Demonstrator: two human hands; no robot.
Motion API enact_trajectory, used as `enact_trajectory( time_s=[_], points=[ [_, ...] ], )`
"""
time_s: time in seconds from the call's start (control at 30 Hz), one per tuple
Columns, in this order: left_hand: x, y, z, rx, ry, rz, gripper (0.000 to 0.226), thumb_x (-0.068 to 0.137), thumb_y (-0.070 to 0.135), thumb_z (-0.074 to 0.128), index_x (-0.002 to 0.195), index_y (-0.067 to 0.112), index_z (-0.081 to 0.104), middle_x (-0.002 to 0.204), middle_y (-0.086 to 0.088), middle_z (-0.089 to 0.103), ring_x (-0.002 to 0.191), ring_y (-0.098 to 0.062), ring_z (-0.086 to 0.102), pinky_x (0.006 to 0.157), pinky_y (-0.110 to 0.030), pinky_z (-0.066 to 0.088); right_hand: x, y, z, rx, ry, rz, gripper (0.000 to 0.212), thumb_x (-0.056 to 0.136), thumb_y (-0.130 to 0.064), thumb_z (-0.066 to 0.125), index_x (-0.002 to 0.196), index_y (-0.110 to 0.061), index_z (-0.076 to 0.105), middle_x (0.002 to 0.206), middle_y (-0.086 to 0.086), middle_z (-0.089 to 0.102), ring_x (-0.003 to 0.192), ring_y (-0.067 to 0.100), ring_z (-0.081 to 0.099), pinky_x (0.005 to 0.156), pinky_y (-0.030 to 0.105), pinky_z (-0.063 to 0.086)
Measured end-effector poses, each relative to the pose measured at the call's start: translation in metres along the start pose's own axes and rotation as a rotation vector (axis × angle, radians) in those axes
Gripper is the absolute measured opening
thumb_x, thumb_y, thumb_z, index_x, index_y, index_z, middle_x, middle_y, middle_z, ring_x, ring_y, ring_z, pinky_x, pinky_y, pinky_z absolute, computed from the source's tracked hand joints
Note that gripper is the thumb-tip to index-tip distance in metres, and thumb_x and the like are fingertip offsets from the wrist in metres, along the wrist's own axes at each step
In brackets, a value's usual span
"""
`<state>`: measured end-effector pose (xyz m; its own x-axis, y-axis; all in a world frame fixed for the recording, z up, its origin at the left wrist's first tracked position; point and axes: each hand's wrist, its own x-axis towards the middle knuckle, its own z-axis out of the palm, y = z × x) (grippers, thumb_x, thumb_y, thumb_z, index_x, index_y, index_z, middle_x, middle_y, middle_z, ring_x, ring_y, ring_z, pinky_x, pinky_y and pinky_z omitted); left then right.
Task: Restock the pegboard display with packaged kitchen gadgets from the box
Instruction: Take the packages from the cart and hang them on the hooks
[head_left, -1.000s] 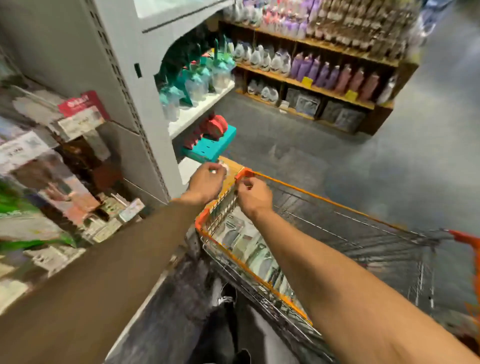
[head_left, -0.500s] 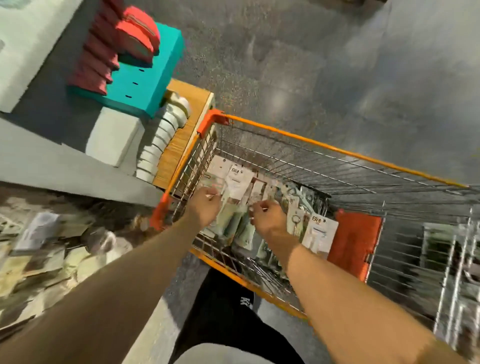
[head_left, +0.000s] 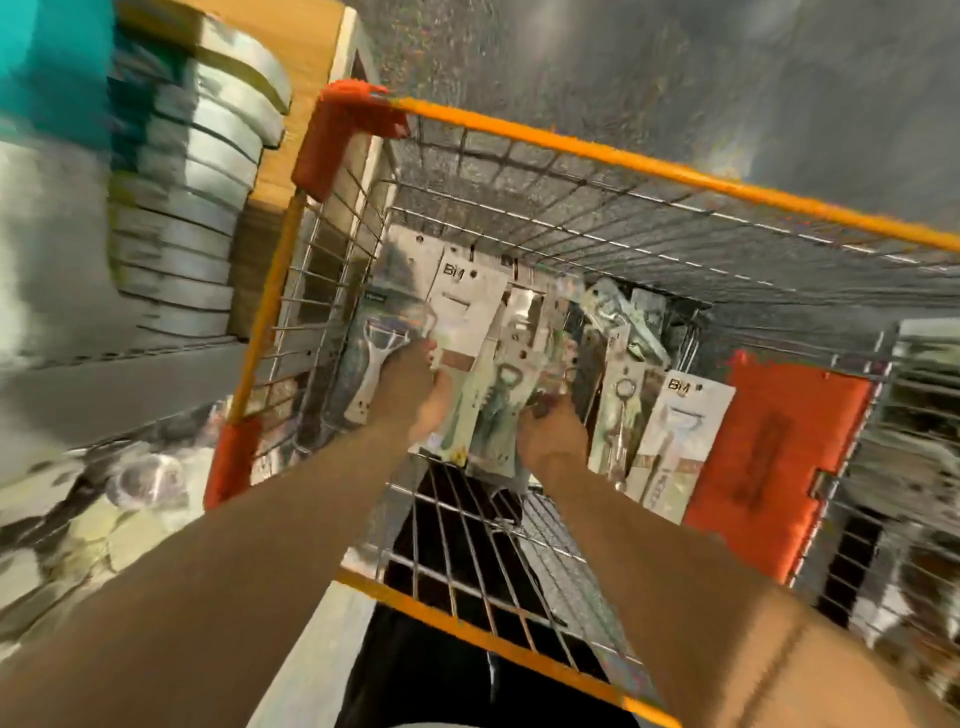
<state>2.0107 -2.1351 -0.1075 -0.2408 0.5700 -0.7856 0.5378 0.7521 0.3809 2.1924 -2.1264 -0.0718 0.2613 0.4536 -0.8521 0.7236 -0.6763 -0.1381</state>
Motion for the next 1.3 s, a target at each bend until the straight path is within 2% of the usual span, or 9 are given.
enact_trajectory(
  time_s=[0.1,0.23,0.37,0.5,0.67,0.8,0.9,1.07,1.3],
  points=[
    [0.007,0.0,0.004,0.042,0.066,0.028,0.044,0.101,0.017,0.06,0.144,0.012,0.054,0.138,-0.013,0.061,0.125,-0.032,0.06,0.106,-0.04,0.05,0.005,-0.004,0.01,0.048,0.057,-0.006,0.03,0.101,-0.028,0.058,0.126,-0.012,0.054,0.118,0.01,0.065,0.108,0.033,0.064,0.083,0.031,0.048],
    [0.008,-0.003,0.006,0.024,0.114,-0.003,0.036,0.099,0.021,0.068,0.132,0.018,0.055,0.128,-0.006,0.062,0.11,-0.028,0.065,0.097,-0.048,0.055,0.006,-0.012,0.024,0.045,0.206,-0.177,0.015,0.103,-0.031,0.055,0.114,-0.022,0.056,0.112,0.002,0.065,0.095,0.021,0.066,0.084,0.037,0.058],
    [0.014,-0.009,0.006,0.069,0.099,0.04,0.02,0.098,0.019,0.069,0.111,0.021,0.054,0.118,-0.006,0.061,0.103,-0.026,0.062,0.092,-0.039,0.052,0.007,-0.029,0.035,0.045,0.061,-0.212,0.023,0.104,-0.025,0.054,0.126,-0.019,0.058,0.111,0.003,0.071,0.101,0.025,0.067,0.091,0.034,0.054],
    [0.012,-0.019,0.014,0.101,0.106,0.104,0.016,0.098,0.017,0.068,0.108,0.015,0.056,0.11,-0.011,0.064,0.099,-0.03,0.061,0.086,-0.039,0.051,0.01,-0.037,0.042,0.007,0.03,-0.135,0.027,0.106,-0.023,0.05,0.132,-0.02,0.057,0.116,0.002,0.072,0.11,0.023,0.066,0.089,0.017,0.033],
    [0.004,-0.028,0.012,0.097,0.061,0.155,0.029,0.095,0.028,0.075,0.116,0.011,0.065,0.116,-0.009,0.064,0.1,-0.027,0.065,0.087,-0.038,0.054,0.019,-0.032,0.041,0.063,-0.029,-0.121,0.004,0.102,-0.022,0.061,0.102,-0.024,0.058,0.103,0.0,0.073,0.097,0.024,0.07,0.091,0.04,0.058],
    [-0.002,-0.032,0.002,-0.012,0.081,0.13,0.025,0.1,0.025,0.069,0.121,0.012,0.064,0.106,-0.003,0.065,0.089,-0.022,0.065,0.076,-0.033,0.053,0.012,-0.031,0.04,0.125,0.017,-0.155,0.012,0.107,-0.021,0.051,0.117,-0.015,0.051,0.091,-0.005,0.061,0.086,0.016,0.061,0.074,0.023,0.05],
    [-0.009,-0.023,-0.009,-0.134,0.058,0.075,0.019,0.105,0.025,0.062,0.12,0.014,0.061,0.094,0.008,0.06,0.079,-0.01,0.059,0.067,-0.022,0.048,0.001,-0.028,0.037,0.233,0.177,-0.154,0.022,0.106,-0.023,0.048,0.124,-0.012,0.052,0.099,0.001,0.056,0.087,0.02,0.054,0.074,0.028,0.04],
    [-0.015,-0.007,-0.015,-0.318,0.012,-0.019,0.016,0.101,0.03,0.066,0.115,0.024,0.06,0.105,0.003,0.068,0.095,-0.02,0.068,0.09,-0.045,0.06,-0.005,-0.025,0.028,0.348,0.236,-0.167,0.03,0.106,-0.02,0.046,0.134,-0.011,0.05,0.104,0.002,0.055,0.089,0.019,0.052,0.078,0.03,0.039],
    [-0.015,0.006,0.001,-0.331,0.032,-0.004,0.019,0.094,0.023,0.073,0.096,0.019,0.055,0.094,0.004,0.056,0.08,-0.011,0.057,0.069,-0.02,0.041,0.004,-0.02,0.032,0.444,0.139,-0.169,0.008,0.108,-0.024,0.046,0.108,-0.031,0.048,0.097,0.007,0.07,0.078,0.018,0.068,0.067,0.03,0.056]
  ],
)
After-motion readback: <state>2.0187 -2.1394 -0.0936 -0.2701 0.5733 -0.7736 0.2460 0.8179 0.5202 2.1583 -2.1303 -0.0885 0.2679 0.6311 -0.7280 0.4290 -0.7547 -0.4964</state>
